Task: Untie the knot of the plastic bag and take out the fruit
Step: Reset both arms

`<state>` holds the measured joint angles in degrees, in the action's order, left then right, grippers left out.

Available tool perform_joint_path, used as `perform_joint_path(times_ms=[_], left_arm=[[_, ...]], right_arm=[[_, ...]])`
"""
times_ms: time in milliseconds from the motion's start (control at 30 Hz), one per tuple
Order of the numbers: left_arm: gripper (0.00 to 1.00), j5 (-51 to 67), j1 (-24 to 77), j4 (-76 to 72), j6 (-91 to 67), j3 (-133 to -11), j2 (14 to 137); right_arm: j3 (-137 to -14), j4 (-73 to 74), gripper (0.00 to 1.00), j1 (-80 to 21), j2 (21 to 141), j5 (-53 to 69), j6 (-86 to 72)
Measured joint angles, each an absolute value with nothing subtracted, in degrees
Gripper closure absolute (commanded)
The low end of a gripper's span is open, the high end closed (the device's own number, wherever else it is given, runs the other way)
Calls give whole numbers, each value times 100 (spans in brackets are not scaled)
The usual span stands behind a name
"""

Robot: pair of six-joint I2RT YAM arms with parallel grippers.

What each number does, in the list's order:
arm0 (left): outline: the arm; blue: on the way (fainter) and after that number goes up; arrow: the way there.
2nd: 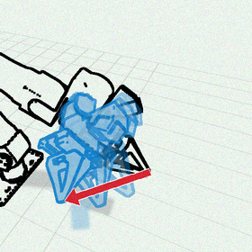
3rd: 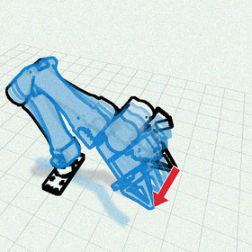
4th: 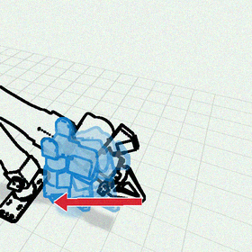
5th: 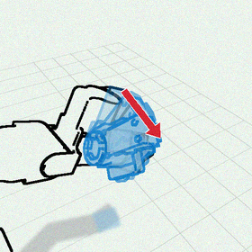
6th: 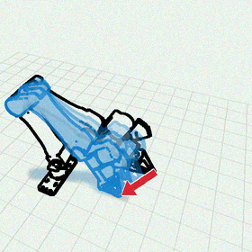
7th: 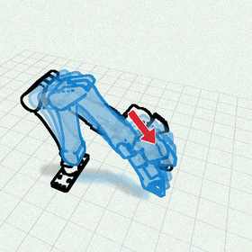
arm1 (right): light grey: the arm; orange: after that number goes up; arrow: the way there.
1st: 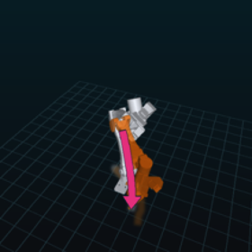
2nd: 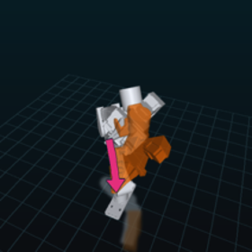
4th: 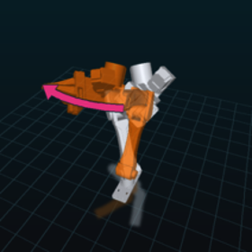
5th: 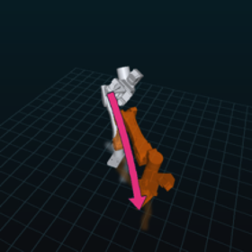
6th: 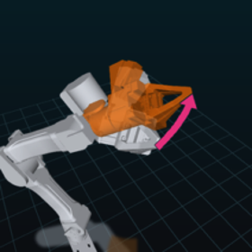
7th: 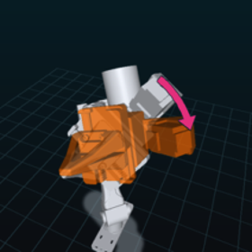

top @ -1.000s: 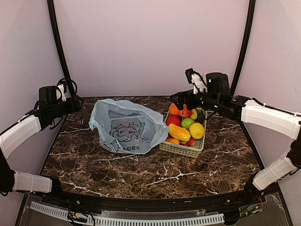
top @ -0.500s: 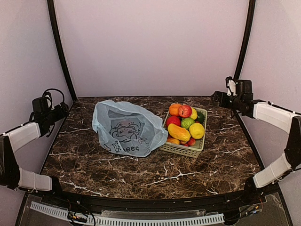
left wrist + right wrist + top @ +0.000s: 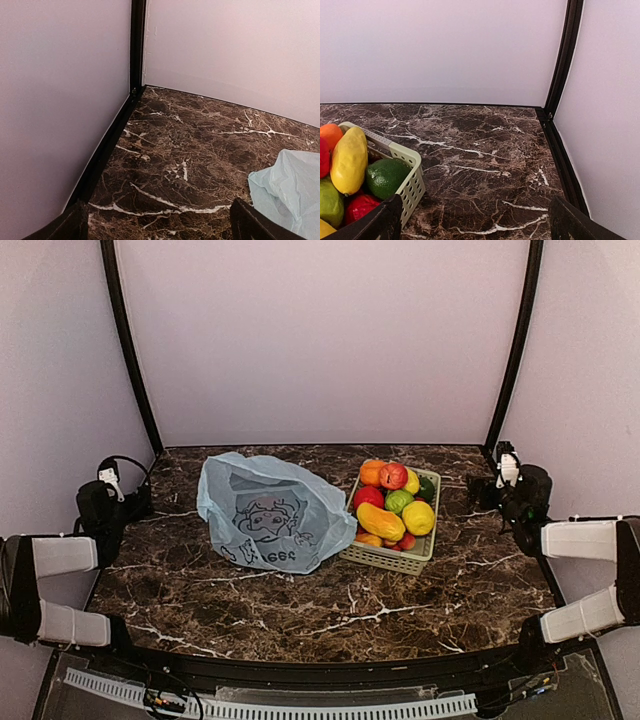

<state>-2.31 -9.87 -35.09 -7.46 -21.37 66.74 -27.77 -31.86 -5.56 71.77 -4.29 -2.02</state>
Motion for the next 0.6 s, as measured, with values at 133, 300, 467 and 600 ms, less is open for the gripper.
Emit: perform_joint_path(times_ms=[133, 300, 467, 600], left_arm=[[2, -139, -858, -4060, -440, -1964, 6869], [1, 75, -801, -4501, -342, -1898, 7218], [1, 209, -779, -4735, -342, -1874, 7572], [1, 207, -779, -4829, -342, -1831, 7651]], right_arm=[[-2145, -4226, 1, -554, 7279, -445, 137], [-1822, -4840, 1, -554, 7310, -486, 340], [-1610, -5315, 1, -554, 7253, -587, 467], [-1564, -5312, 1, -554, 7271, -639, 469]])
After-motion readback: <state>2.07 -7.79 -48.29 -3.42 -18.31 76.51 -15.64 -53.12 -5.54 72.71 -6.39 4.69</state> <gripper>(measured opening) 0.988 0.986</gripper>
